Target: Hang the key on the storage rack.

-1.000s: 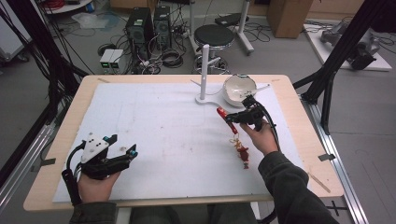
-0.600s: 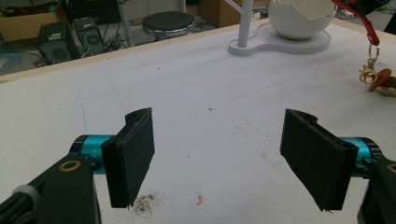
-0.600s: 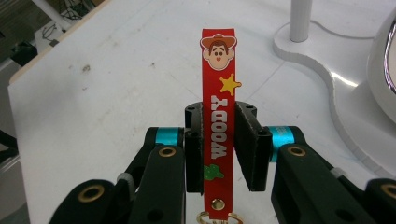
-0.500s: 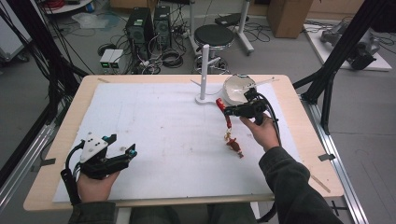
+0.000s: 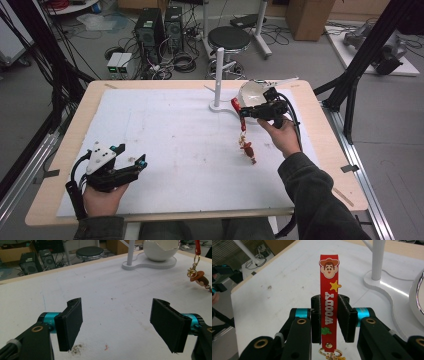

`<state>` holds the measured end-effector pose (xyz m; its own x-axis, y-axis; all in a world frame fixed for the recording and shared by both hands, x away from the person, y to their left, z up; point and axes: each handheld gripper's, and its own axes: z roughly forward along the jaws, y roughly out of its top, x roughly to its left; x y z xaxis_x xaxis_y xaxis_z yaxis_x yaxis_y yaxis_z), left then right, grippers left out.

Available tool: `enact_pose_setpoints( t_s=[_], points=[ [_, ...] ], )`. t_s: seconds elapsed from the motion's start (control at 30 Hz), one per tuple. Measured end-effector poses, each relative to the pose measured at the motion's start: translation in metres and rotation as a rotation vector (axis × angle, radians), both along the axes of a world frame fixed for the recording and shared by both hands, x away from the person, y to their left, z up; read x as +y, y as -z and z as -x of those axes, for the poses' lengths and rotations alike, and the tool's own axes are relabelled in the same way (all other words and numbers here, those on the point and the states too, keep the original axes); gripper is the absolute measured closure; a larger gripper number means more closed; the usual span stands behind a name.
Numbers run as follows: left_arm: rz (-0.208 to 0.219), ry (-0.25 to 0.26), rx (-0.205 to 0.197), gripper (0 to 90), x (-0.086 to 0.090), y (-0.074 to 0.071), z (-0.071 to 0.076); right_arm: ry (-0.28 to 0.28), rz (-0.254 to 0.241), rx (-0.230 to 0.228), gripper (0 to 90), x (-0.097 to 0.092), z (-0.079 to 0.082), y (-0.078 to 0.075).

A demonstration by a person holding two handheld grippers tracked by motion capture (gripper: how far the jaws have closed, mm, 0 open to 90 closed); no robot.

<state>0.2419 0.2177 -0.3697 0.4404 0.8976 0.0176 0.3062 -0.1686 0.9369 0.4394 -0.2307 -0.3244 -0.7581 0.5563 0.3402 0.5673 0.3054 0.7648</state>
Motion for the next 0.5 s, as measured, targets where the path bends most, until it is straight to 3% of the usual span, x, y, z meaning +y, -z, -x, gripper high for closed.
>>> enact_pose_setpoints(
  t_s=[0.5],
  points=[
    [-0.002,-0.002,0.002,26.3,-0.001,0.001,0.000,-0.011,-0.048,-0.027,74.5,0.004,-0.009,-0.021]
  ],
)
